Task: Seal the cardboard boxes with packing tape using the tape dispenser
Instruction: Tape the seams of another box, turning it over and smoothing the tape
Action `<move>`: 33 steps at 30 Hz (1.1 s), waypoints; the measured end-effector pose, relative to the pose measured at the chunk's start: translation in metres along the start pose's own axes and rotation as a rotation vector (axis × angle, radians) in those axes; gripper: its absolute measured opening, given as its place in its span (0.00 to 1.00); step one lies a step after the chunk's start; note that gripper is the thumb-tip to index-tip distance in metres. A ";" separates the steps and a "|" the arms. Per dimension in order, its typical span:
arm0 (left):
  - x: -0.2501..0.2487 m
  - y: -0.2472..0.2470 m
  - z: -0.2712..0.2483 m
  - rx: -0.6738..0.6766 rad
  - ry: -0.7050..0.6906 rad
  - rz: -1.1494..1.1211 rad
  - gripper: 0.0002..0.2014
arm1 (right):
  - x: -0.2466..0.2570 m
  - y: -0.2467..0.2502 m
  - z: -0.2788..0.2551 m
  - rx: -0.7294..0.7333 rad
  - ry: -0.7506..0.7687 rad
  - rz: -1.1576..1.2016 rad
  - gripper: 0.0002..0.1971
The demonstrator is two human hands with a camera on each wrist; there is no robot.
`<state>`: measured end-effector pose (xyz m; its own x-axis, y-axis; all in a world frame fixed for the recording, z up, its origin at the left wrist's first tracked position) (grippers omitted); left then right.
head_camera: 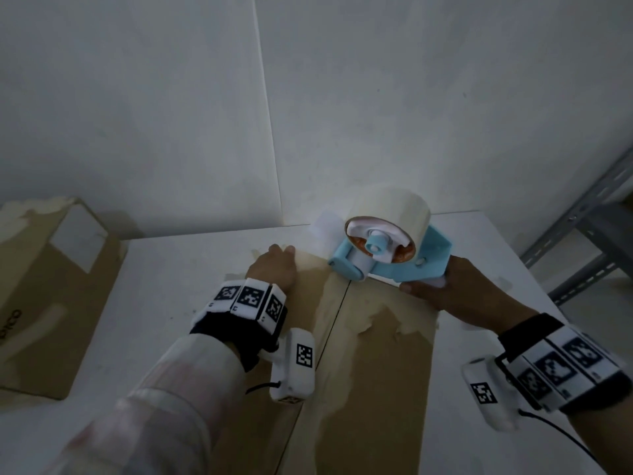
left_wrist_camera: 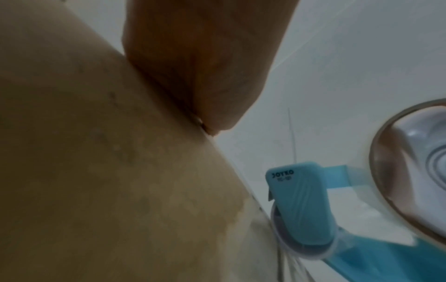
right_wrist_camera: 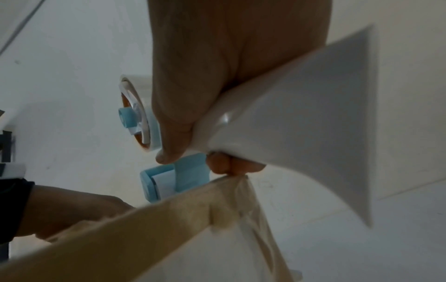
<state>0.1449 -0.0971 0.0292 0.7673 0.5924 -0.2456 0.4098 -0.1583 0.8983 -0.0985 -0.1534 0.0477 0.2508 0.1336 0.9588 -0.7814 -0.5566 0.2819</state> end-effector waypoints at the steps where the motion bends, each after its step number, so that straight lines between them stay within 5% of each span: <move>1: 0.000 -0.001 -0.001 -0.003 -0.002 0.007 0.20 | 0.001 0.000 0.000 0.006 0.000 -0.017 0.13; 11: 0.009 -0.007 0.005 -0.009 -0.021 -0.008 0.24 | 0.014 0.006 0.006 0.116 -0.029 -0.220 0.05; 33: 0.012 -0.009 0.011 0.001 -0.057 0.028 0.28 | 0.006 0.051 -0.047 0.101 -0.003 -0.410 0.10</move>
<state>0.1556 -0.0972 0.0149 0.8052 0.5421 -0.2405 0.3880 -0.1749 0.9049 -0.1635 -0.1421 0.0691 0.5313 0.3587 0.7675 -0.5565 -0.5353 0.6354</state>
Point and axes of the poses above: each hand's wrist, its own z-axis towards the middle knuckle, its own y-axis out of the back of the hand, x = y × z, the point moved 3 cm from there along z, towards the middle knuckle, and after that the axes turned 14 degrees about z, right-handed, at the moved point
